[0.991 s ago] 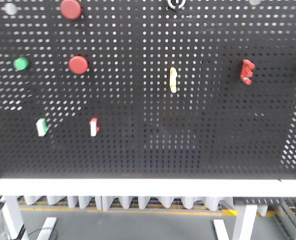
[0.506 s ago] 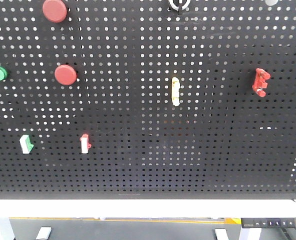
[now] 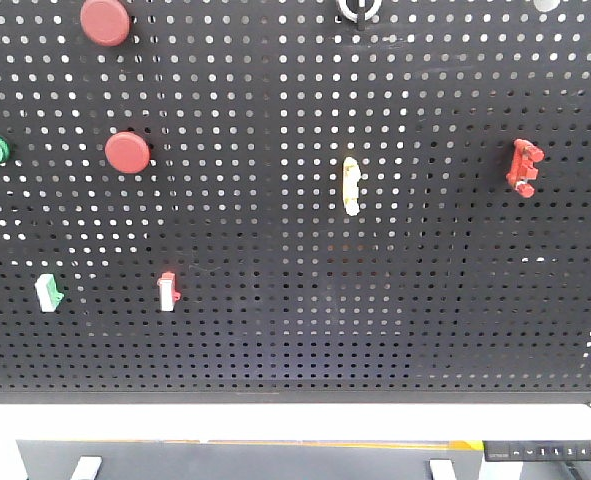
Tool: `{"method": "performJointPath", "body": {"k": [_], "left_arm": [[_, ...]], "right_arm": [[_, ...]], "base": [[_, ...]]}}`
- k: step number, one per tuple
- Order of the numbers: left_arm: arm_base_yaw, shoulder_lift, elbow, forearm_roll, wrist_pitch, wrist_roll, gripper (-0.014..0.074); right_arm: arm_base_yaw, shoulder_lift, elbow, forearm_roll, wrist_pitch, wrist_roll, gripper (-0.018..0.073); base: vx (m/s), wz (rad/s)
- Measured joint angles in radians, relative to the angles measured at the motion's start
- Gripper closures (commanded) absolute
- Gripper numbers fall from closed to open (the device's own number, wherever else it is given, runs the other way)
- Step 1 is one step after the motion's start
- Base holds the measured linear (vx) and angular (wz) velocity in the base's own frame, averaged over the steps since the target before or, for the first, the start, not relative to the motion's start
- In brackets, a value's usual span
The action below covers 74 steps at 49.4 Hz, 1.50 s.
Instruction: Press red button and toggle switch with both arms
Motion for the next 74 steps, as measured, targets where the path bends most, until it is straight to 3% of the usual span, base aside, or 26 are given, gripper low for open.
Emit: {"method": "performJointPath", "body": {"k": [14, 20, 29, 32, 41, 47, 54, 67, 74], "left_arm": [[0.000, 0.000, 0.000, 0.000, -0.020, 0.000, 0.0595], [0.000, 0.000, 0.000, 0.000, -0.107, 0.000, 0.0595], [0.000, 0.000, 0.000, 0.000, -0.283, 0.000, 0.0595], [0.000, 0.000, -0.017, 0.000, -0.285, 0.000, 0.0595], [0.000, 0.038, -0.290, 0.005, -0.206, 0.006, 0.0595], [0.000, 0.188, -0.573, 0.051, -0.196, 0.041, 0.0595], [0.000, 0.380, -0.777, 0.075, -0.193, 0.054, 0.0595], [0.000, 0.643, -0.829, 0.078, -0.165, 0.053, 0.0595], [-0.020, 0.746, -0.839, 0.079, -0.254, 0.003, 0.0595]], "right_arm": [[0.000, 0.000, 0.000, 0.000, -0.006, 0.000, 0.0562], [0.000, 0.000, 0.000, 0.000, -0.052, 0.000, 0.0562], [0.000, 0.000, -0.010, 0.000, -0.239, 0.022, 0.0562], [0.000, 0.000, -0.059, 0.000, -0.238, 0.039, 0.0562], [0.000, 0.071, -0.389, 0.000, -0.138, 0.046, 0.0562], [0.000, 0.217, -0.621, -0.001, -0.079, 0.046, 0.0562], [0.000, 0.387, -0.749, -0.016, -0.073, 0.046, 0.0562], [0.000, 0.604, -0.774, -0.022, -0.077, 0.047, 0.0562], [0.000, 0.635, -0.774, -0.022, -0.105, 0.047, 0.0562]], "base": [[0.00, 0.00], [0.00, 0.00], [0.00, 0.00], [0.00, 0.00], [0.00, 0.00], [0.00, 0.00], [0.00, 0.00], [0.00, 0.00], [0.00, 0.00]]}}
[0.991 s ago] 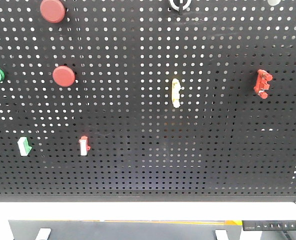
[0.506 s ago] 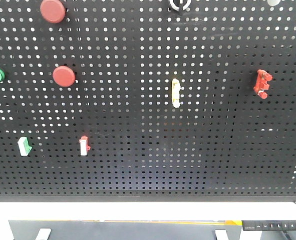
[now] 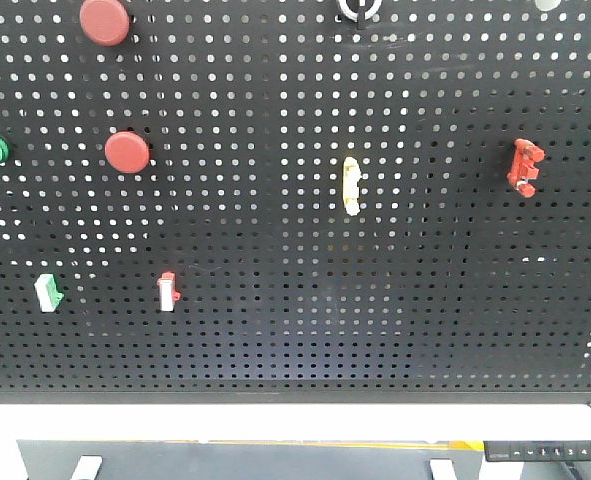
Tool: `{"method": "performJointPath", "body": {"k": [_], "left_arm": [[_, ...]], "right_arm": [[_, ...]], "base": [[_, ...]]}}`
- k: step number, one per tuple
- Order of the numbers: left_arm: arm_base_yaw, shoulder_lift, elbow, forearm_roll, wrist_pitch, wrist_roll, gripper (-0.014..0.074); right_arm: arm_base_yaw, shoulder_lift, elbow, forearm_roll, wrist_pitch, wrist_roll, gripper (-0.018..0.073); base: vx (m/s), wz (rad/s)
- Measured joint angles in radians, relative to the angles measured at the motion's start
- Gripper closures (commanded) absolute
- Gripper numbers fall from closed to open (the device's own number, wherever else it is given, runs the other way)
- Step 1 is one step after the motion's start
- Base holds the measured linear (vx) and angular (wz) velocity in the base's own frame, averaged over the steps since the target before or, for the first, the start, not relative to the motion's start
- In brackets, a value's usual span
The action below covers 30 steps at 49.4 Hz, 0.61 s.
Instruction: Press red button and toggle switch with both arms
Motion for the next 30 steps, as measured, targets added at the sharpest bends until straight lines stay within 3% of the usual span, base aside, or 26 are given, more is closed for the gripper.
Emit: {"method": "performJointPath", "body": {"k": [14, 30], "left_arm": [[-0.161, 0.254, -0.275, 0.105, -0.068, -0.018, 0.0595], [-0.203, 0.600, -0.606, 0.096, -0.047, -0.062, 0.0595]], "right_arm": [[0.000, 0.002, 0.000, -0.001, -0.049, 0.000, 0.0562], [0.000, 0.002, 0.000, -0.001, -0.053, 0.000, 0.0562]], "base": [[0.00, 0.00], [0.00, 0.00]]}}
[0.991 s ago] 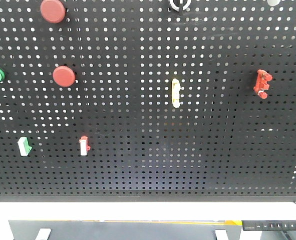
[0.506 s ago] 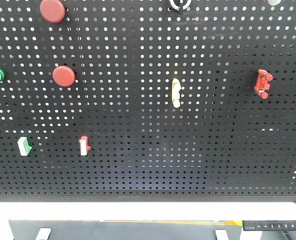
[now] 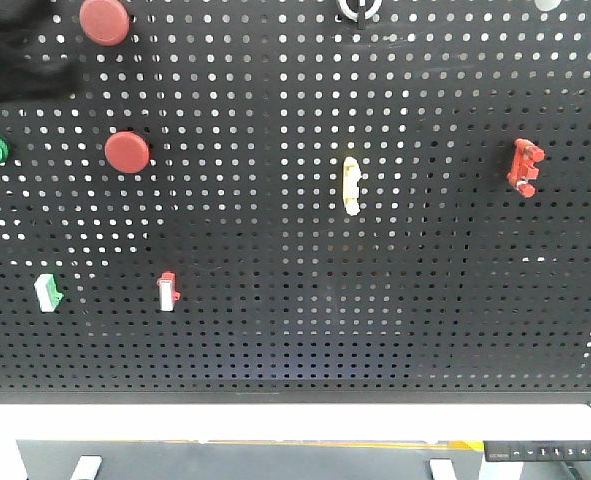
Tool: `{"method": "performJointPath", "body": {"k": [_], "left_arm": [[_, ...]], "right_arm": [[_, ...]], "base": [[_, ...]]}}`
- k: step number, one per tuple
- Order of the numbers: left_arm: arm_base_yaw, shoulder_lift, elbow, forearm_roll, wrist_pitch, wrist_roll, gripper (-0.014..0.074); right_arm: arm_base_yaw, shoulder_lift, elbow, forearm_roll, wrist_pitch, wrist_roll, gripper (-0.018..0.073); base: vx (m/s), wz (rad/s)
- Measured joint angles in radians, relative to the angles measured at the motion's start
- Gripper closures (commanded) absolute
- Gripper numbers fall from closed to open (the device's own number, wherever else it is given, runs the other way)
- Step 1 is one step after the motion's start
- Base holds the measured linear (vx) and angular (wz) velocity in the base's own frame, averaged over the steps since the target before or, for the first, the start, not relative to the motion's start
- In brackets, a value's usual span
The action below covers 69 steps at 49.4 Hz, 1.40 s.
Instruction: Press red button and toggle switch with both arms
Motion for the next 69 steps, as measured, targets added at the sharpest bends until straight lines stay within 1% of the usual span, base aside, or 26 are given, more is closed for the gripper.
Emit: {"method": "performJointPath", "body": {"k": [12, 23, 26, 29, 32, 36, 42, 49, 52, 58, 64, 69], "left_arm": [[0.000, 0.144, -0.136, -0.007, 0.013, -0.012, 0.0595], [-0.002, 0.180, -0.180, -0.008, -0.064, -0.014, 0.0595], [-0.008, 0.177, -0.180, -0.008, -0.063, -0.016, 0.0595], [-0.018, 0.160, -0.179, -0.008, -0.036, -0.016, 0.0595], [-0.031, 0.135, -0.171, -0.004, 0.002, -0.015, 0.0595], [-0.055, 0.093, -0.155, 0.020, 0.044, -0.013, 0.0596], [-0.071, 0.011, -0.083, 0.060, 0.046, -0.010, 0.0597], [-0.071, -0.124, 0.077, 0.062, 0.023, -0.013, 0.0597], [-0.071, -0.180, 0.147, 0.062, 0.010, -0.013, 0.0597], [-0.071, -0.269, 0.268, 0.063, 0.000, -0.013, 0.0597], [-0.071, -0.341, 0.343, 0.063, -0.004, -0.013, 0.0597], [-0.071, -0.382, 0.371, 0.063, 0.003, -0.013, 0.0597]], "right_arm": [[0.000, 0.000, 0.000, 0.000, -0.001, 0.000, 0.0562], [0.000, 0.000, 0.000, 0.000, -0.002, 0.000, 0.0562], [0.000, 0.000, 0.000, 0.000, -0.002, 0.000, 0.0562], [0.000, 0.000, 0.000, 0.000, -0.002, 0.000, 0.0562], [0.000, 0.000, 0.000, 0.000, -0.002, 0.000, 0.0562], [0.000, 0.000, 0.000, 0.000, -0.005, 0.000, 0.0562], [0.000, 0.008, 0.000, -0.003, -0.035, 0.000, 0.0562], [0.008, 0.055, -0.001, -0.004, -0.116, 0.000, 0.0562], [0.038, 0.085, -0.006, -0.005, -0.131, 0.002, 0.0562], [0.143, 0.162, -0.047, -0.044, -0.179, -0.001, 0.0562], [0.268, 0.283, -0.137, -0.103, -0.276, -0.001, 0.0562], [0.339, 0.399, -0.231, -0.122, -0.310, -0.001, 0.0562]], "base": [[0.00, 0.00], [0.00, 0.00], [0.00, 0.00], [0.00, 0.00], [0.00, 0.00], [0.00, 0.00], [0.00, 0.00], [0.00, 0.00], [0.00, 0.00], [0.00, 0.00], [0.00, 0.00], [0.00, 0.00]]}}
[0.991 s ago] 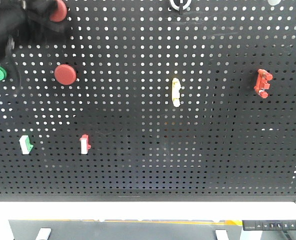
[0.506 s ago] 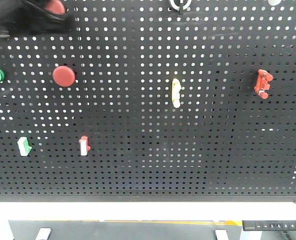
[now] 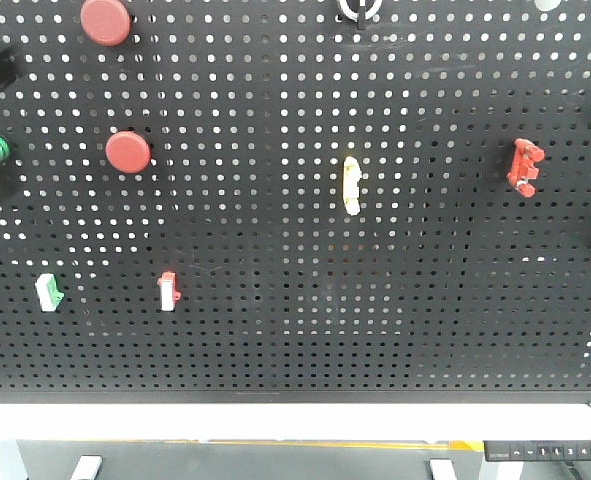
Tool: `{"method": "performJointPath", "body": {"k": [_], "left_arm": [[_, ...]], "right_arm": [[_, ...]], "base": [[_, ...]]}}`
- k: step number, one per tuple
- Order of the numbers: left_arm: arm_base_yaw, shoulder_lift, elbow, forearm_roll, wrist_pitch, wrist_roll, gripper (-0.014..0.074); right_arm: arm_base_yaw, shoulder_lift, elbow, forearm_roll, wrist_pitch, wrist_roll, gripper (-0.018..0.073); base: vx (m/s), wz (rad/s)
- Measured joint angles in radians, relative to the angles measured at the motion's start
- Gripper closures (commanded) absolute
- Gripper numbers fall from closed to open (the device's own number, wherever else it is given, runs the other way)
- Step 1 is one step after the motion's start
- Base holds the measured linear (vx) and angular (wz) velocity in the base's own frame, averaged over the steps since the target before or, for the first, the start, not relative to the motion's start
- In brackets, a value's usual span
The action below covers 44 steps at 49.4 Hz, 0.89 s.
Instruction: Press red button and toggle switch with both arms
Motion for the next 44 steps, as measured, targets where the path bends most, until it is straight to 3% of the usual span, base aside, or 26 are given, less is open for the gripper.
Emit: {"method": "performJointPath", "body": {"k": [16, 30, 44], "left_arm": [[0.000, -0.032, 0.008, 0.000, 0.009, -0.002, 0.0597], [0.000, -0.032, 0.008, 0.000, 0.011, -0.003, 0.0597], [0.000, -0.032, 0.008, 0.000, 0.011, -0.003, 0.0597]], "right_arm": [[0.162, 0.316, -0.378, -0.013, 0.134, 0.000, 0.0562], [0.170, 0.476, -0.594, -0.013, 0.208, 0.046, 0.0562], [0.177, 0.541, -0.672, -0.013, 0.237, 0.057, 0.0562]], "base": [[0.00, 0.00], [0.00, 0.00], [0.00, 0.00]]}}
